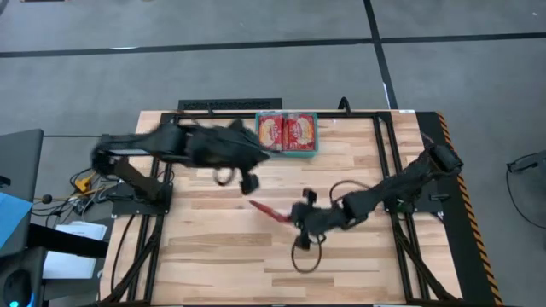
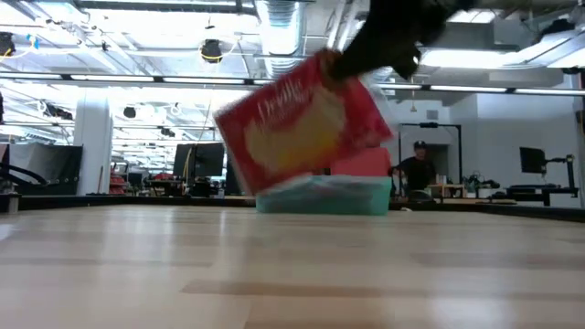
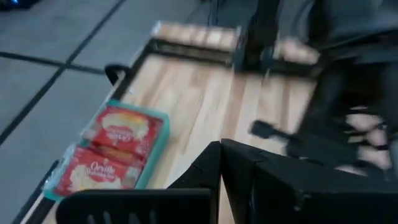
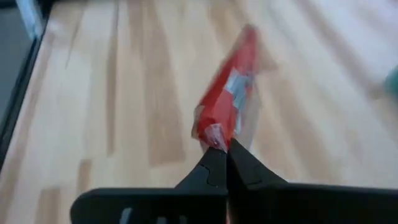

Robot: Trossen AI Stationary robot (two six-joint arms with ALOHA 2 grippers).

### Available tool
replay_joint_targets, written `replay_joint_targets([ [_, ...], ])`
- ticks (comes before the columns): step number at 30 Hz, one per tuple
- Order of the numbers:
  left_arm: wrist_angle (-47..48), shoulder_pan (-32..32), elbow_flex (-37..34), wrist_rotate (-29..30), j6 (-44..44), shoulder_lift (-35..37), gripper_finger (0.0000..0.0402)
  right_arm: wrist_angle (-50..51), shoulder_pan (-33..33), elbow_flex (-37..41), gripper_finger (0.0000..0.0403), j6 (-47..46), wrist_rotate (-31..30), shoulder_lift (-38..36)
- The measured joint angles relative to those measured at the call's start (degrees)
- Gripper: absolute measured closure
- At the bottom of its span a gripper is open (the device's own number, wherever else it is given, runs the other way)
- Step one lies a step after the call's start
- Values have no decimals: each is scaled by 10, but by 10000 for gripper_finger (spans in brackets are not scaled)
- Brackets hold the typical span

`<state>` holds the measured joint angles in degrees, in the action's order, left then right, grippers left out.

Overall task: Sort popcorn bags into baskets
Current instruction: Put the red popcorn bag into the green bin

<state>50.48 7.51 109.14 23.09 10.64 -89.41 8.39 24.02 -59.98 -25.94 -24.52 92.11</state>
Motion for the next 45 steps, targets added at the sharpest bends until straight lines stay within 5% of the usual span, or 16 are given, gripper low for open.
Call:
replay_joint_targets([
  [7, 3, 14, -17, 3, 50, 123, 401, -72, -93, 0, 398, 20, -13, -67],
  [14, 25, 48, -27, 58, 61, 180, 401, -167, -183, 11, 389, -9, -121, -95],
  [30, 60, 68, -27, 114, 57, 164, 401, -508, -309, 211, 398, -105, -181, -92],
  [45, 63, 68, -26, 133, 51, 142, 401, -576, -341, 250, 393, -247, -203, 22],
])
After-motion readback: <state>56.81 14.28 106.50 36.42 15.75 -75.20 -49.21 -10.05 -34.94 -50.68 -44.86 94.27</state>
